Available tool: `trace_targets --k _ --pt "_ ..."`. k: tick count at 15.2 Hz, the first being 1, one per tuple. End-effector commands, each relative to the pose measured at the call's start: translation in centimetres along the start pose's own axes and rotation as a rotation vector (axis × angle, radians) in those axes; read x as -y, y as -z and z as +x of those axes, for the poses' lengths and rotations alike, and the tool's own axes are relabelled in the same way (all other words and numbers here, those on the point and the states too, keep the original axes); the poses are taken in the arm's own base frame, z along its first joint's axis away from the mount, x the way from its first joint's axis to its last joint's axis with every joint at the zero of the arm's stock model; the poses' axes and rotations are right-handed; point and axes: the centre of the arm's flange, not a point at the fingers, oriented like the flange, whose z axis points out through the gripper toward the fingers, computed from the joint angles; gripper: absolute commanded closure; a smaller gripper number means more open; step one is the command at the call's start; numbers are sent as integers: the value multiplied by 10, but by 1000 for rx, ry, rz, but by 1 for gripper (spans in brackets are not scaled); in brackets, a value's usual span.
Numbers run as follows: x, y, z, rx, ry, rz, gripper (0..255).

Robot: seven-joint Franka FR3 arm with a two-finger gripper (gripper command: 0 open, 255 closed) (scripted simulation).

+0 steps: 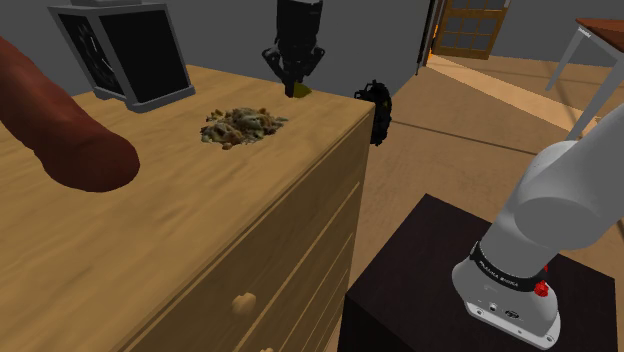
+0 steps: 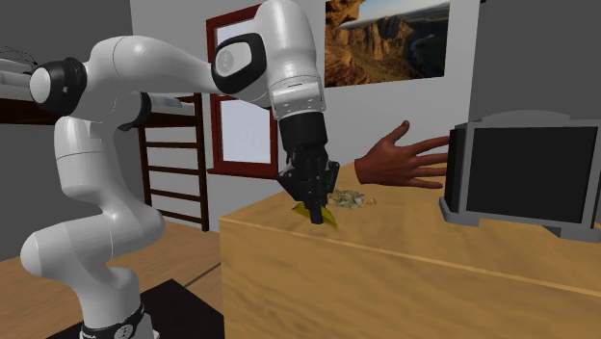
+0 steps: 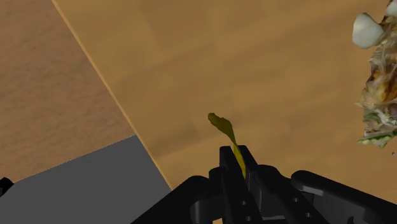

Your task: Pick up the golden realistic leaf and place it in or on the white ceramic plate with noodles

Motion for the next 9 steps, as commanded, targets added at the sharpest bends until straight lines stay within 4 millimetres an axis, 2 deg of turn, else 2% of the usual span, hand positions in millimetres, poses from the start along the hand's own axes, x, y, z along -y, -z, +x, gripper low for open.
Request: trace_targets --k 1,2,9 --pt "2 -5 -1 10 3 -1 255" --pt "2 -5 -2 10 3 -2 255" --pt "4 32 6 10 3 -2 255"
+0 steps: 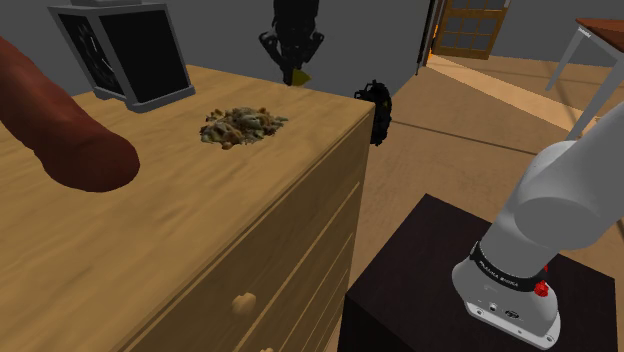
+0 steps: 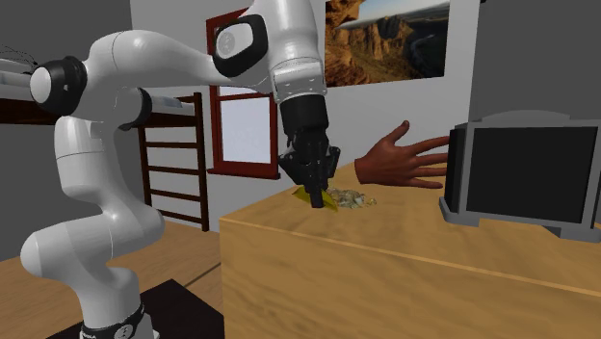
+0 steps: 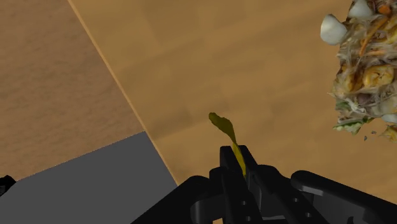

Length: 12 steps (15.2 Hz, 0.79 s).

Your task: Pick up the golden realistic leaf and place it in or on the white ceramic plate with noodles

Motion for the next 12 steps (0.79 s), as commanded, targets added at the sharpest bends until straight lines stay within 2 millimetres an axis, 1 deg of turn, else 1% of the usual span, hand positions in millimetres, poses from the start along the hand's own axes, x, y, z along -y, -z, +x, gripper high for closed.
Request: trace_targets --k 1,11,12 --pt "0 11 1 1 0 0 255" --pt "3 61 11 1 0 0 255" --pt "15 62 7 1 0 0 255"
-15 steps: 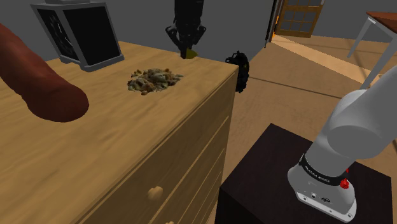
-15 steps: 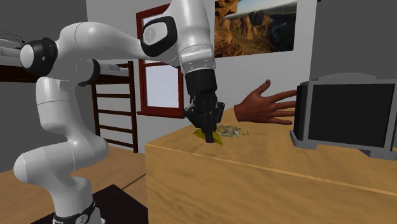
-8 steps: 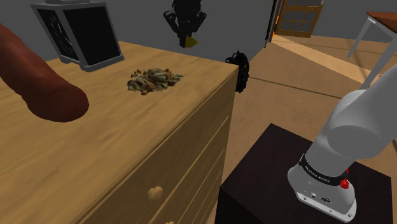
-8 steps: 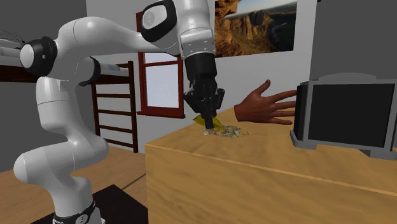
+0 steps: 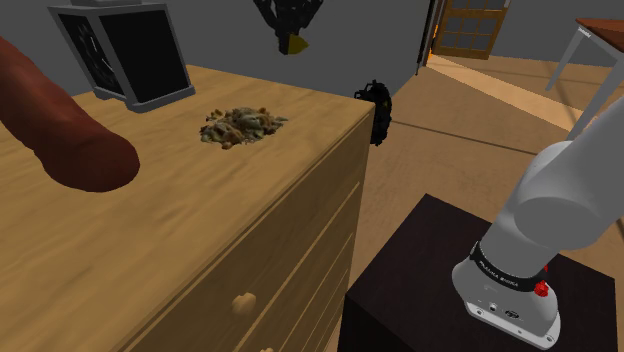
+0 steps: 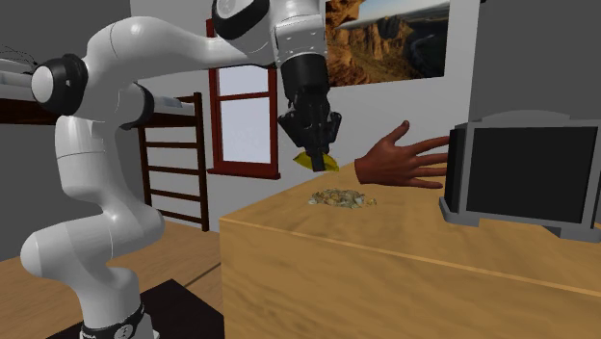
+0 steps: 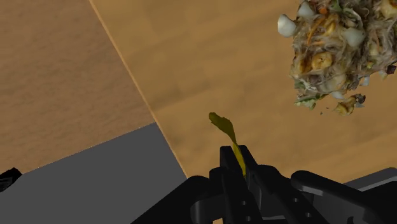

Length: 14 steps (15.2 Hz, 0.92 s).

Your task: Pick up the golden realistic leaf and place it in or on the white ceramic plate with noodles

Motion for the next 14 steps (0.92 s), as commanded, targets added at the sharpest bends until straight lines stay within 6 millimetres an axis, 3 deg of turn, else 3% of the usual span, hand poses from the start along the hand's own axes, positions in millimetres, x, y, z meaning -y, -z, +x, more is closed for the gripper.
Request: trace_targets --k 1,11,14 --pt "19 3 -7 0 0 0 255" --pt "144 8 -53 0 0 0 255" --pt "144 -7 -57 0 0 0 255"
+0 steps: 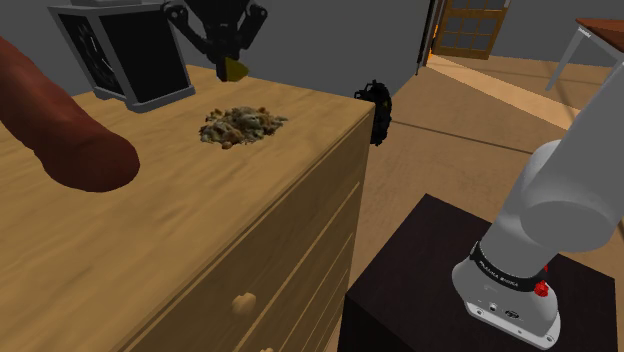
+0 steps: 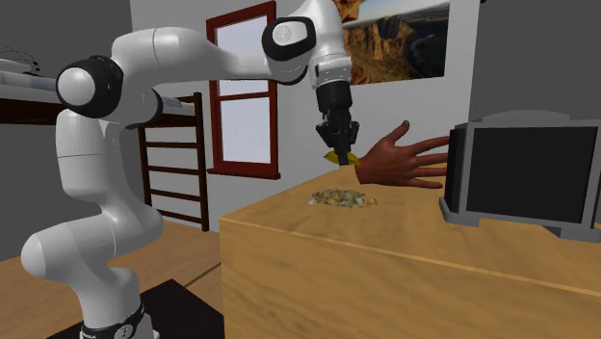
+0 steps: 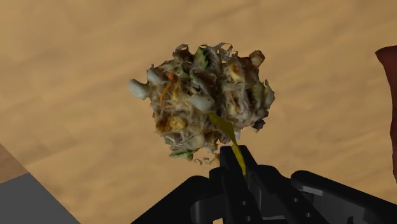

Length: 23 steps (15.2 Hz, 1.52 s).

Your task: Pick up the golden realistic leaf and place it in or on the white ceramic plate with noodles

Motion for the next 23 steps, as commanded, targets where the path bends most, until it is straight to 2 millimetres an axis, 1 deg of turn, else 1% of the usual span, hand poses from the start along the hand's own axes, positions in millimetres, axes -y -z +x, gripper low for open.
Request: trace_targets --k 1,11,19,20,23 --pt "0 -9 -2 0 -1 0 255" --pt "-2 -59 -12 0 -1 0 255" --pt "-2 -59 -12 0 -1 0 255" --pt "-2 -59 -12 0 -1 0 0" --pt "-2 -59 -12 0 -1 0 0"
